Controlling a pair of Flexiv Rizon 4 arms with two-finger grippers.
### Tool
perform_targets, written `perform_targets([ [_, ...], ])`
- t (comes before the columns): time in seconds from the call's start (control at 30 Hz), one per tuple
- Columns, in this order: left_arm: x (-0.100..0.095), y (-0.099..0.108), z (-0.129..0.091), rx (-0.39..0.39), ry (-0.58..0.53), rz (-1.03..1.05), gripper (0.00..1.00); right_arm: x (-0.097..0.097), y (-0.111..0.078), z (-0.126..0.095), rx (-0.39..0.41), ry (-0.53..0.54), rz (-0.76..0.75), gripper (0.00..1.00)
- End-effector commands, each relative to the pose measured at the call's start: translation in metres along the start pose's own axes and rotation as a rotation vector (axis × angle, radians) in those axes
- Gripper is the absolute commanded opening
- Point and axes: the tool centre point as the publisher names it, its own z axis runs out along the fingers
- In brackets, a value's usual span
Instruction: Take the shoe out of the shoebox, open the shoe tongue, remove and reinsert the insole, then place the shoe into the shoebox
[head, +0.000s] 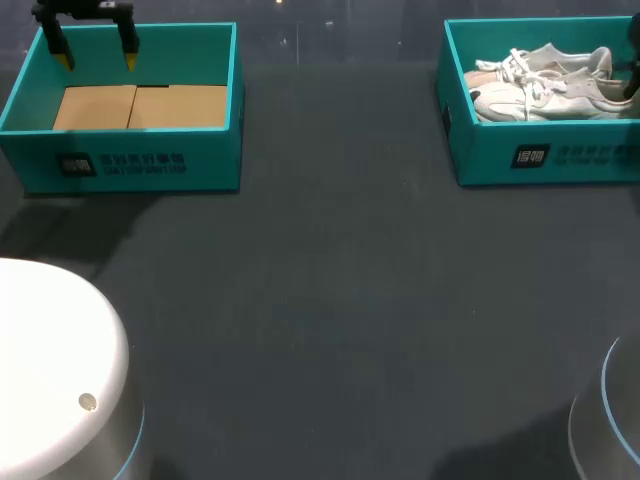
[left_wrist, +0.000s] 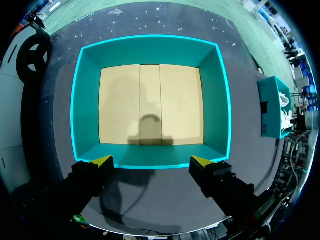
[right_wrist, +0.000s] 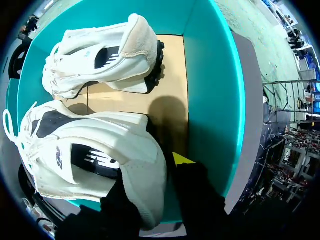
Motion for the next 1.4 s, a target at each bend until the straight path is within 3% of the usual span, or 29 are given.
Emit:
perform_targets([
  [0.03, 0.0, 0.0, 0.0, 0.0, -0.001, 0.0, 1.0, 0.004, -0.011, -0.021, -0.03, -0.021, -0.013, 0.0],
  [0.5, 0.0, 0.0, 0.0, 0.0, -0.001, 0.0, 1.0, 0.003, -0.011, -0.088, -0.035, -0.115, -0.047, 0.0],
  [0.97, 0.0, 0.0, 0.0, 0.0, -0.001, 0.0, 1.0, 0.0, -0.013, -0.114, -0.016, -0.137, -0.037, 0.0],
  [1.2, 0.0, 0.0, 0.0, 0.0, -0.001, 0.0, 1.0, 0.012, -0.027, -0.139, -0.006, -0.135, 0.019, 0.0],
  [1.4, 0.0, 0.0, 0.0, 0.0, -0.001, 0.0, 1.0, 0.032, -0.047, -0.162, -0.029, -0.17, 0.043, 0.0],
])
